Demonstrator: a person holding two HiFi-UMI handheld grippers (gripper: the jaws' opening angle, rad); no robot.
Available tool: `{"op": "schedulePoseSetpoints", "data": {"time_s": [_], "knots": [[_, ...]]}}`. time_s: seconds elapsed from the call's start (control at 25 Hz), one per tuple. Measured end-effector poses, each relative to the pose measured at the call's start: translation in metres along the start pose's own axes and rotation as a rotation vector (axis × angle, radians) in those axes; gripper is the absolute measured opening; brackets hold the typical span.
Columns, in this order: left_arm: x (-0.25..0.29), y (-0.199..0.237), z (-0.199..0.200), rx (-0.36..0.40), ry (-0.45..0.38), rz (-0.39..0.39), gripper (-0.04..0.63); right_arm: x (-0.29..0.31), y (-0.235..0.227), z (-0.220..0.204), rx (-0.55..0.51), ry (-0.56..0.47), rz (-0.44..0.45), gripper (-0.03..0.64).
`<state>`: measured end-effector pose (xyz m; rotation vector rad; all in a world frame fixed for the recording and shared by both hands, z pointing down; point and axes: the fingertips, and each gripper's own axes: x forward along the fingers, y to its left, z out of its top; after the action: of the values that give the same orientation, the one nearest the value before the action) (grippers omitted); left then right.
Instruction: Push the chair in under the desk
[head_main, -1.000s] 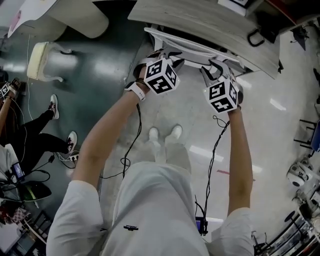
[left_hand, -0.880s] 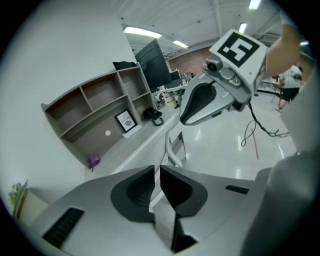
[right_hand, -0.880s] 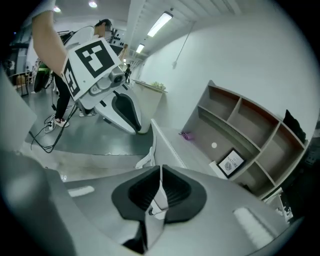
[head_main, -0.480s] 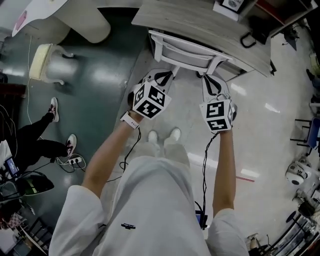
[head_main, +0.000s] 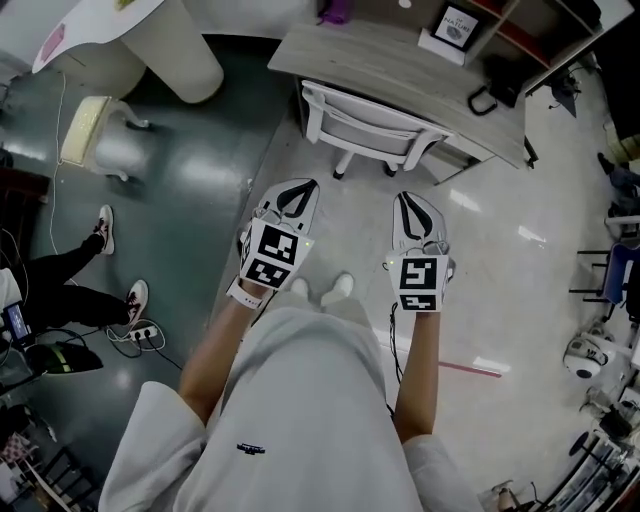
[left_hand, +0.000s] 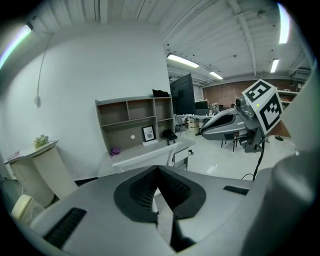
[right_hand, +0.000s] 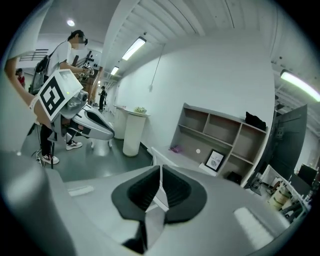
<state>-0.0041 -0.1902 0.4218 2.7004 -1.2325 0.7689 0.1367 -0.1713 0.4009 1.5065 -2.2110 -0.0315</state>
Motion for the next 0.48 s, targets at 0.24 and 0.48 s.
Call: {"op": "schedulePoseSetpoints", "data": {"time_s": [0.24, 0.48], "knots": [[-0.033, 0.001, 0.012, -0.043, -0.052, 0.028, 0.008, -0.03, 0.011, 0.016, 0.049, -0.054, -0.022, 0.012], [-0.057, -0.004, 0.027, -0.061, -0.1, 0.032, 0.008, -0.06, 0.011, 0.025, 0.117, -0.111, -0.052, 0.012]]}}
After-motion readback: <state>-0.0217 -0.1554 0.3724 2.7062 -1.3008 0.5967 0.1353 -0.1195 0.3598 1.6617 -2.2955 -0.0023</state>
